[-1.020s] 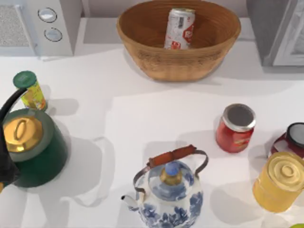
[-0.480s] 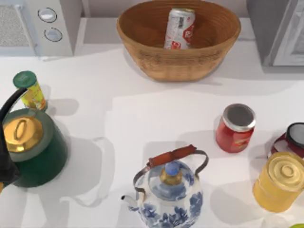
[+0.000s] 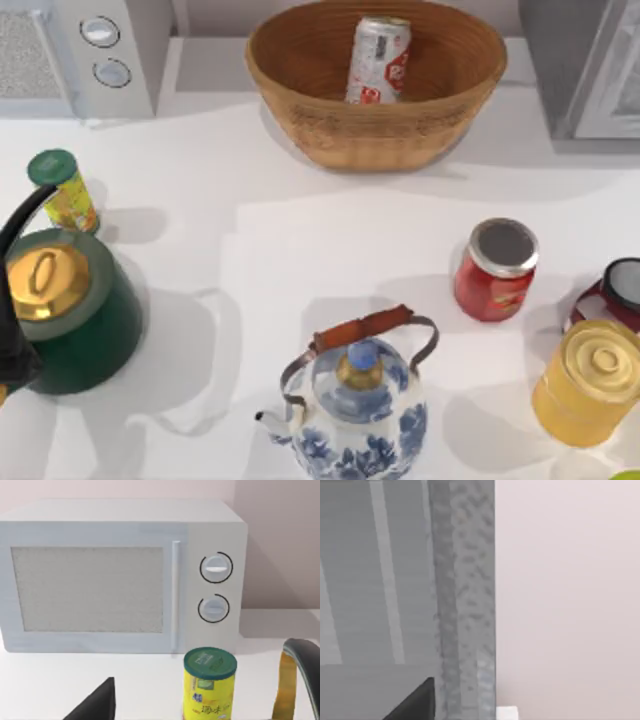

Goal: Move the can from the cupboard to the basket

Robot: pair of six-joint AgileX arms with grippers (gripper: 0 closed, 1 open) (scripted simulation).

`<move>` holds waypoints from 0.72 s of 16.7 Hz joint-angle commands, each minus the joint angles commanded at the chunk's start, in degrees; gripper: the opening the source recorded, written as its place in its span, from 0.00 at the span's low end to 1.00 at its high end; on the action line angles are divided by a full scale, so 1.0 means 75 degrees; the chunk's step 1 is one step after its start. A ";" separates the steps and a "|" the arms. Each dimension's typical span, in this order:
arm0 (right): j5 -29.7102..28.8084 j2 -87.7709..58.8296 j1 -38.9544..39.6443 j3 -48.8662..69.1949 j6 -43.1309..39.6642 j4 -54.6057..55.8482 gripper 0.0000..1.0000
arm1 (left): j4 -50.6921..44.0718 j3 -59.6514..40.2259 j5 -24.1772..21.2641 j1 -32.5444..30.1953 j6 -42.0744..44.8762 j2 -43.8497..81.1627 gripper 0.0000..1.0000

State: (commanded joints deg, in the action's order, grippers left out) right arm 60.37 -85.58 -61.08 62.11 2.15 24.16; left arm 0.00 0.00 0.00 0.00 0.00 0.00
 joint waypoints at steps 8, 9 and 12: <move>-0.0063 0.0845 0.0095 0.3994 -0.0031 -0.4854 1.00 | 0.0000 0.0000 0.0000 0.0000 0.0000 0.0000 1.00; -0.0081 0.0936 0.0115 0.4326 -0.0034 -0.5256 1.00 | 0.0000 0.0000 0.0000 0.0000 0.0000 0.0000 1.00; -0.0138 0.1145 0.0177 0.4948 -0.0040 -0.6005 1.00 | 0.0000 0.0000 0.0000 0.0000 0.0000 0.0000 1.00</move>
State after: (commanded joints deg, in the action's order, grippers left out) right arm 59.33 -76.99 -59.75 99.22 1.85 -20.88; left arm 0.00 0.00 0.00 0.00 0.00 0.00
